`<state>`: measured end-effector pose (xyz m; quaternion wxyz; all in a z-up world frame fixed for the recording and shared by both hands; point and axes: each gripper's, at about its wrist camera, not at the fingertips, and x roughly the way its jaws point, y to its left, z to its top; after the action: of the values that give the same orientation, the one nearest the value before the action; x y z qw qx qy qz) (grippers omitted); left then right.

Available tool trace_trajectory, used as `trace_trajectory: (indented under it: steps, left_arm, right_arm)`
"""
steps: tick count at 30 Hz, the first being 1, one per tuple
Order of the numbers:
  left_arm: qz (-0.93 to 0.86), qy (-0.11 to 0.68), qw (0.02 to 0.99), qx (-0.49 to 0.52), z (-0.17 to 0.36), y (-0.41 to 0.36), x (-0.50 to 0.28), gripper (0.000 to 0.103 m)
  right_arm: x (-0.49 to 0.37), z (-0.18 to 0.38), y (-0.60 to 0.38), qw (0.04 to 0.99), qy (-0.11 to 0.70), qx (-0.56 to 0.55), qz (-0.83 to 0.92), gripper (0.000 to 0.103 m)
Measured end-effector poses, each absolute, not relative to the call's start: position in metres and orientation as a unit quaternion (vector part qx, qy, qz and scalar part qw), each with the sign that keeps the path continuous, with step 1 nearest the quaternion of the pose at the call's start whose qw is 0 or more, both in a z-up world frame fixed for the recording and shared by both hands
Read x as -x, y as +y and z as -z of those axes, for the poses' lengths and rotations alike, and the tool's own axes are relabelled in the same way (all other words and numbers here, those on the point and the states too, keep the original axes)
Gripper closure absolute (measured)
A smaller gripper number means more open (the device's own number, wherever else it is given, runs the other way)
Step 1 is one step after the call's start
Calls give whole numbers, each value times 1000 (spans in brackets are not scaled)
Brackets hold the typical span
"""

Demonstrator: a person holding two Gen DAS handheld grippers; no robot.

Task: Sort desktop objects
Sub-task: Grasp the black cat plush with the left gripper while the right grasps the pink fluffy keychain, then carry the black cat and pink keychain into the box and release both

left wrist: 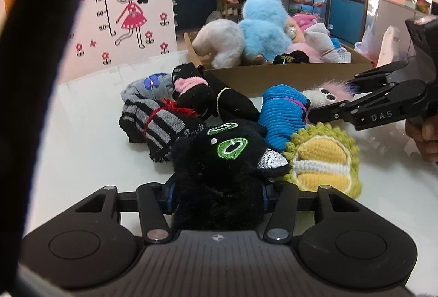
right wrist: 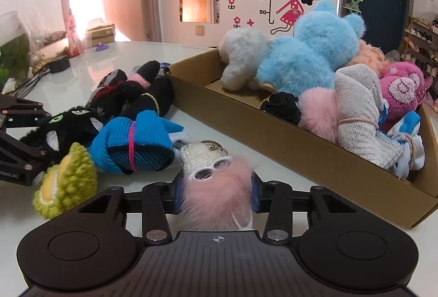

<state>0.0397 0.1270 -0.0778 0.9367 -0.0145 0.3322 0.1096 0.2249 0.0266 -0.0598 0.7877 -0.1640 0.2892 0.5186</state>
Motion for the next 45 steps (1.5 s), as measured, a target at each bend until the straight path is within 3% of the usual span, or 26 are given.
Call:
trace_trajectory:
  steps: [7, 31, 45]
  left_arm:
    - [-111, 327, 938, 23, 76, 125, -29, 62]
    - [-144, 282, 948, 43, 39, 123, 9, 65]
    - [-103, 248, 962, 48, -11, 105, -28, 65]
  right_arm:
    - [-223, 59, 14, 792, 293, 145, -516, 58]
    - [-209, 26, -24, 811, 266, 86, -513, 59]
    - [-210, -35, -58, 832, 226, 52, -504, 59]
